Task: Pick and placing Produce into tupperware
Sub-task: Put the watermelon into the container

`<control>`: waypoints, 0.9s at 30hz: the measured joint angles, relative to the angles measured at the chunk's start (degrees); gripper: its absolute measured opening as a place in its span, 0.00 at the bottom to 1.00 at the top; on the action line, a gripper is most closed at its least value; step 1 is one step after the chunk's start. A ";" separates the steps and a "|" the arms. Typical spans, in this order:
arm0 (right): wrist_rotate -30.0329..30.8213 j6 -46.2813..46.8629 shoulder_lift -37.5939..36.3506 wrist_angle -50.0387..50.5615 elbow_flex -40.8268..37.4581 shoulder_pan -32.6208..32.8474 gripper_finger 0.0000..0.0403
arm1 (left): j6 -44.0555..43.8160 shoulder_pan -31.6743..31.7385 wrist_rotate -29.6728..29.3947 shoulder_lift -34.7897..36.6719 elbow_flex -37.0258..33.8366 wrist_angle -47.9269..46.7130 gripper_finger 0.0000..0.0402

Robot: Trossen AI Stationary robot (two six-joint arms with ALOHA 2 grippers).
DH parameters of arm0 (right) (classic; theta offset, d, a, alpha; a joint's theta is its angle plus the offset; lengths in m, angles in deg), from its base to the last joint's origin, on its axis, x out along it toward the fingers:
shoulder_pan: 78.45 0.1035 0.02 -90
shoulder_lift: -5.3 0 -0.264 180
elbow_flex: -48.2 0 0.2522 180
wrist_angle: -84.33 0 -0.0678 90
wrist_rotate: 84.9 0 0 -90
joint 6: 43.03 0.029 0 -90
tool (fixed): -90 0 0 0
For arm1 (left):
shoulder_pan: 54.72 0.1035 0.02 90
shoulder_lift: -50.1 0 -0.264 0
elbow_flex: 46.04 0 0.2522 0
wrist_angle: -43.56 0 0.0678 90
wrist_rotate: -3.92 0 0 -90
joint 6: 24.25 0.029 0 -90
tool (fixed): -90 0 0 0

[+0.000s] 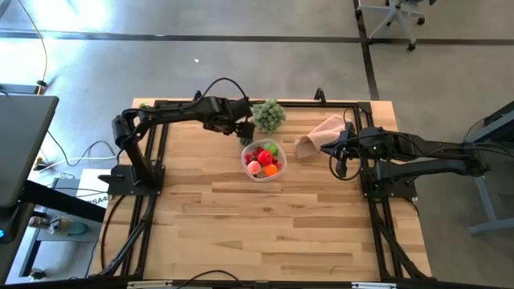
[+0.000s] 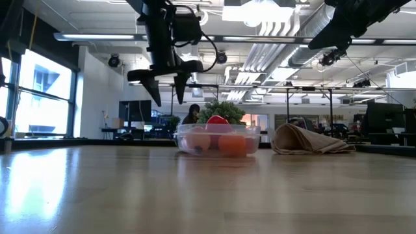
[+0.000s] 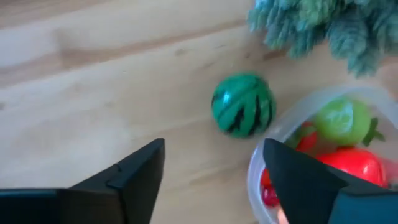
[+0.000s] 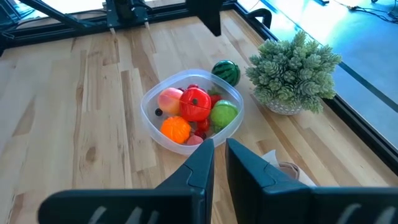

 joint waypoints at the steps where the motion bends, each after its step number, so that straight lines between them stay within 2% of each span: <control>1: -0.02 0.01 0.00 0.01 0.01 0.01 0.07 | 0.55 0.44 -0.01 -0.31 0.04 0.69 0.67; 8: 0.00 0.01 -0.02 0.01 -0.01 -0.02 0.07 | 5.79 2.27 1.92 -4.55 -0.03 4.89 0.86; 14: -0.02 0.00 0.00 0.01 0.00 0.00 0.07 | 7.60 3.62 4.27 -8.49 -0.02 8.55 0.96; 18: -0.04 -0.01 0.00 0.01 -0.01 0.01 0.07 | 7.57 4.19 4.91 -9.48 -0.03 8.52 0.99; 27: -0.02 0.01 -0.02 0.01 -0.01 0.01 0.07 | 2.70 4.46 3.80 -11.26 0.00 7.39 0.99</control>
